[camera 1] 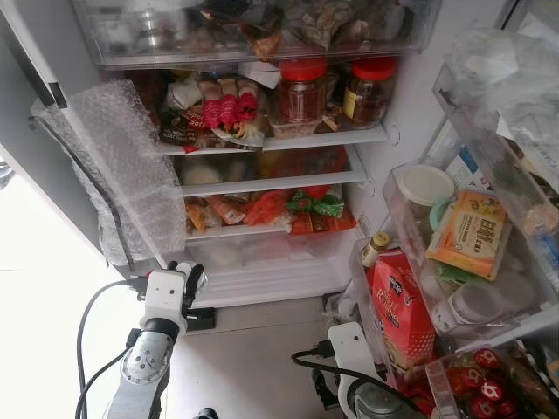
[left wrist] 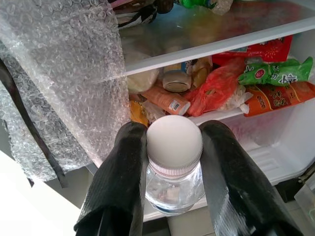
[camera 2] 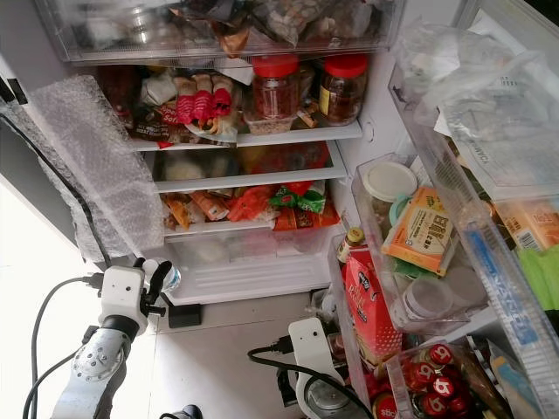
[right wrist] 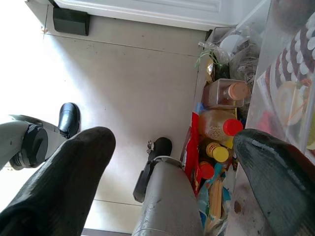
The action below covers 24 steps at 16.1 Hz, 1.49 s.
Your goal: Restocking fridge
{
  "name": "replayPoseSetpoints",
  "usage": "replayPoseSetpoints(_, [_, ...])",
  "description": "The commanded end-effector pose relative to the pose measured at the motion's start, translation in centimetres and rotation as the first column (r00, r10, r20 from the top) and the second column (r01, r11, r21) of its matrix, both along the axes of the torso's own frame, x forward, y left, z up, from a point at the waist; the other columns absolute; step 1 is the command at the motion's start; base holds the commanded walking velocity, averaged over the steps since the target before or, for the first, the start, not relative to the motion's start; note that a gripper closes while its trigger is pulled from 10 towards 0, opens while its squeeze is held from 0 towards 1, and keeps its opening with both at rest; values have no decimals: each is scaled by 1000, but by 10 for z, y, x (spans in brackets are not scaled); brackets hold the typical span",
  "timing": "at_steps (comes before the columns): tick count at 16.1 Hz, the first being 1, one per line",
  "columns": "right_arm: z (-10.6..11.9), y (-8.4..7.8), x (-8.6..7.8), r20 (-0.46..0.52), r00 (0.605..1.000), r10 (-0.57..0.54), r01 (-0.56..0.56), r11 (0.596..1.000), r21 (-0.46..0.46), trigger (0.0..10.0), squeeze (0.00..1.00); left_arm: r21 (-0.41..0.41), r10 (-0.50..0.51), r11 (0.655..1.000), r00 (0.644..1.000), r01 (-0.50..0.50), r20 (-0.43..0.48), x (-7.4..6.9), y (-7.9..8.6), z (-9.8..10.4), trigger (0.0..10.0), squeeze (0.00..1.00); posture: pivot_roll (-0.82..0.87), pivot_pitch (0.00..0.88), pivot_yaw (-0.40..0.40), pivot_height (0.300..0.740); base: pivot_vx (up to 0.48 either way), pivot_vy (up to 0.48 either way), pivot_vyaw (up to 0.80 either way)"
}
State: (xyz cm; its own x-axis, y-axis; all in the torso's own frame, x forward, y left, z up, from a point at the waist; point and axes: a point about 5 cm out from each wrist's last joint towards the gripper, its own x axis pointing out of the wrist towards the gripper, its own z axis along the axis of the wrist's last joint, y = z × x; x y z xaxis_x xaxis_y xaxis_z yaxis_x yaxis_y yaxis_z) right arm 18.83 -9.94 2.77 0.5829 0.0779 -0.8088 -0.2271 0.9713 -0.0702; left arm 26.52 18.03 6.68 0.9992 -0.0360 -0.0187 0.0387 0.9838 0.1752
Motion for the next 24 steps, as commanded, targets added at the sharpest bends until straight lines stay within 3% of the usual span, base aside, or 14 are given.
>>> replayPoseSetpoints(1, [1,0,-2,-6,1000,-5,6,1000,7,10000,0,-18,13,1000,1000,-13,-4,0,3,-2,10000,0,-107,183,-10,740,255,0,0])
replayPoseSetpoints(24, [-1,1,-3,-14,1000,3,-3,1000,12,10000,0,-34,-17,999,1000,16,-20,1,0,-6,10000,0,-103,168,-7,740,285,0,0])
